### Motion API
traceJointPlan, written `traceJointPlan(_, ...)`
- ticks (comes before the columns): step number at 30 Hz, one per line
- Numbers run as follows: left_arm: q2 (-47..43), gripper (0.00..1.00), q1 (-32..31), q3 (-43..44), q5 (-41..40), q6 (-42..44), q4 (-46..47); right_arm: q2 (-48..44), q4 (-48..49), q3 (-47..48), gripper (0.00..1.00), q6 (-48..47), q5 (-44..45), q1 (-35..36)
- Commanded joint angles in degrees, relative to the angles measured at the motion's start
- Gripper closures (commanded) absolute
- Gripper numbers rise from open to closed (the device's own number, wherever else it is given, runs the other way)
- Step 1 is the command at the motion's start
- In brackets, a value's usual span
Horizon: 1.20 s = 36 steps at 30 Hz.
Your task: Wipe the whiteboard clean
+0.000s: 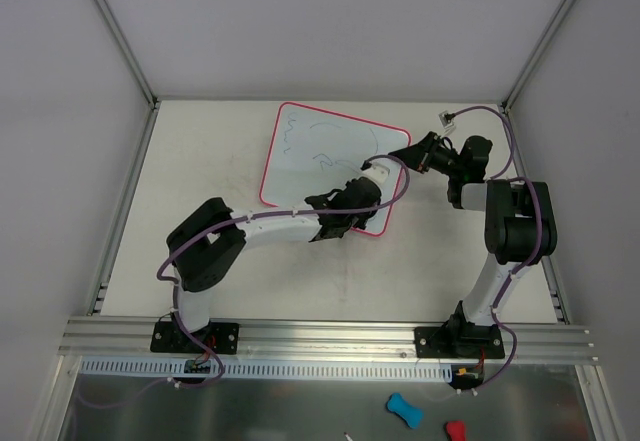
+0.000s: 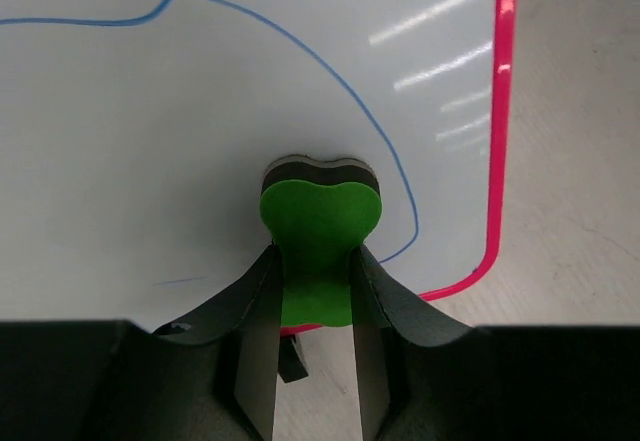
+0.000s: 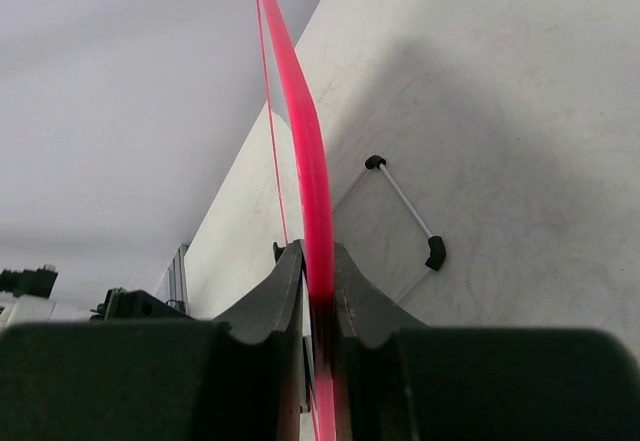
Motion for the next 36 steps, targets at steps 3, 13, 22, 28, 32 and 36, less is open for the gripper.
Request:
traceJointPlan(3, 3.75, 1.0, -1.24, 1.52, 2.03, 2.27, -0.1, -1.81, 2.27, -0.03, 1.0, -0.21, -0.22, 0.8)
traceJointPlan(13, 8.14, 1.0, -2.64, 7.93, 2.73, 0.6, -0.09, -1.72, 2.27, 0.06, 1.0, -0.03, -0.22, 2.12)
traceJointPlan(22, 7.62, 1.0, -2.65, 7.24, -0.43, -1.15, -0.01, -1.64, 2.27, 0.15, 1.0, -0.03, -0.31, 2.2)
traceJointPlan(28, 4.28, 1.0, 1.92, 1.53, 0.54, -4.67, 0.08, -1.64, 2.97, 0.06, 1.0, 0.41, -0.31, 2.2)
traceJointPlan(32, 2.08, 1.0, 5.17, -3.91, 0.1, -6.87, 1.21, -1.46, 3.15, 0.06, 1.0, 0.58, -0.31, 2.38)
traceJointPlan(36, -1.42, 1.0, 9.38, -9.28, 1.23, -8.45, 4.72, -1.55, 3.41, 0.15, 1.0, 0.85, -0.39, 2.55)
